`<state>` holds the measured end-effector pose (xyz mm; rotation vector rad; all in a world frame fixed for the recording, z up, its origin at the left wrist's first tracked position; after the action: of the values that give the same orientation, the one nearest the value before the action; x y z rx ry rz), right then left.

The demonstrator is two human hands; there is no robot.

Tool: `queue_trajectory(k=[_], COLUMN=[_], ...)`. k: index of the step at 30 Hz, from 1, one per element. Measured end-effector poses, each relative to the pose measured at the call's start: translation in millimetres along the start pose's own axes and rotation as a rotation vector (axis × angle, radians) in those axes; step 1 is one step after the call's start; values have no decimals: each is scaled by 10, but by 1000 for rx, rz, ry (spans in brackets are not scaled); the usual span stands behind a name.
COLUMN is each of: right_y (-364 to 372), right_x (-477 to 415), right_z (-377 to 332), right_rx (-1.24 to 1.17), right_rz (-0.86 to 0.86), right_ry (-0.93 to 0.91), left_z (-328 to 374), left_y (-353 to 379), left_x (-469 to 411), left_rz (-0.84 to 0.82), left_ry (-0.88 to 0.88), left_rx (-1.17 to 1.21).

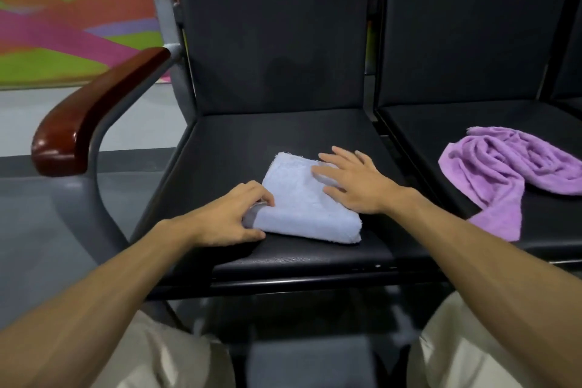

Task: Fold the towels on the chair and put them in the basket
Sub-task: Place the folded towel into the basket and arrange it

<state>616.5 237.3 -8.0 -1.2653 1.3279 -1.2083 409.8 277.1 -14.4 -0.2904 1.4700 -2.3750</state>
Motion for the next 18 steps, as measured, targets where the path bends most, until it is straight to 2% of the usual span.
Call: queue_trajectory(k=[2,3,4,6,7,9,13,18], right_y=[-225,-319,-361,-272,-169,-18,40,-91], right_x=[70,121,167,266,312,371,408,418], right_z=[-153,-228,-278,-338,-344,-326,-203,-41], right_rx=[35,16,-21,-104,-111,-42,-41,-137], right_rz=[210,246,211,-17,-136,-257,-245,-77], right_ry=[-79,-112,-128,-100,-88,-85,-52,-12], left_z=[-18,-15,-12,0,18,51,38,62], left_y=[-3,-7,-12,-38,-51,-54,-82,-186], left_x=[6,7,7,-3,-16,-46,-81,-72], left_rz=[2,8,24,89,122,156,210,322], left_ry=[27,40,50,68,90,125,80,37], left_rx=[-4,-23,-51,-114,-142,-179,-82,68])
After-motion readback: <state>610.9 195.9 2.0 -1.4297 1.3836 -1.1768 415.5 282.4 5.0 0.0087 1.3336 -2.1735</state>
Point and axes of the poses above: each hand's wrist, its own x-axis away from the middle knuckle, its own y-axis out of the palm, z = x × y, the point moved 7 cm from there along -x, towards the middle knuckle, and after that the axes turned 11 degrees about y, right-handed, at the moved point
